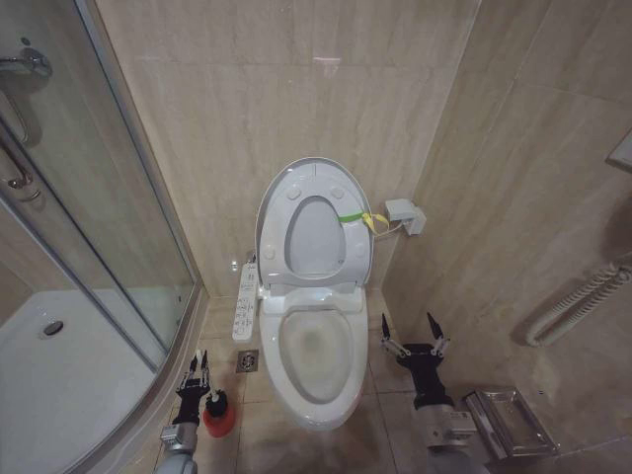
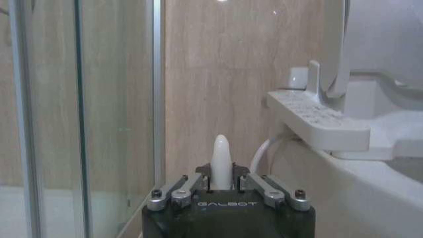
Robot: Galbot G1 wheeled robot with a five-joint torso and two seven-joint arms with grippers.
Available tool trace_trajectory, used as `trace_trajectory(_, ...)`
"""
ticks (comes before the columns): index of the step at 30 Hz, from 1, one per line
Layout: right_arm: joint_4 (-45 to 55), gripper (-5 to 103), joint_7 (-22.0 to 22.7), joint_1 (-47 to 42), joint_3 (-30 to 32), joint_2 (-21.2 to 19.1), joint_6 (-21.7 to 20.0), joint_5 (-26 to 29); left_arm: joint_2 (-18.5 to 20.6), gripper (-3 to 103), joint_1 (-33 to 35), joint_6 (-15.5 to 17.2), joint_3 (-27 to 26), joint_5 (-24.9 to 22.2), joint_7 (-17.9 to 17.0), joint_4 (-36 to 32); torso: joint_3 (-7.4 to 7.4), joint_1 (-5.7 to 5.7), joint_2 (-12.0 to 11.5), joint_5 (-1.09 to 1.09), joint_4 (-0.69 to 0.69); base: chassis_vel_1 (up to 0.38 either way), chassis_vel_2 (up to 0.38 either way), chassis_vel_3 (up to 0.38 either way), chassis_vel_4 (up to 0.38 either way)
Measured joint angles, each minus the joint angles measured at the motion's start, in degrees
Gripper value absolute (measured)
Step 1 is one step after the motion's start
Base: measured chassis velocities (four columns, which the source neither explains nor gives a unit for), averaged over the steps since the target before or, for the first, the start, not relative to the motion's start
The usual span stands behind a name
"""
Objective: Open the toilet lid, clean the toilet bowl with a toilet brush, close the toilet lid, and flush.
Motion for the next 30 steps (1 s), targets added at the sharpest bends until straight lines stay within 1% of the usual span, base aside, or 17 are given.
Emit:
trace_trajectory(6, 0.00, 100, 0.00, 0.00, 0.00, 0.00, 0.00, 0.00, -0.24, 22, -0.71, 0.00, 0.75, 0.22, 0.84, 2.58, 0.00, 0.00, 0.01, 0.00, 0.00, 0.000, 0.000, 0.000, 0.000)
trace_trajectory(18, 0.00, 100, 0.00, 0.00, 0.00, 0.00, 0.00, 0.00, -0.76, 22, -1.02, 0.01, 1.04, 4.50, 1.39, 7.44, 0.00, -0.01, 0.01, -0.01, 0.01, 0.000, 0.000, 0.000, 0.000)
trace_trajectory(25, 0.00, 100, 0.00, 0.00, 0.00, 0.00, 0.00, 0.00, -0.55, 22, -0.77, 0.05, 0.94, 5.51, 1.26, 8.29, -0.01, -0.01, 0.01, -0.01, 0.00, 0.000, 0.000, 0.000, 0.000)
trace_trajectory(30, 0.00, 100, 0.00, 0.00, 0.00, 0.00, 0.00, 0.00, -0.54, 22, -0.28, 0.10, 1.12, 5.77, 0.18, 7.39, -0.01, -0.01, 0.01, 0.00, 0.00, 0.000, 0.000, 0.000, 0.000)
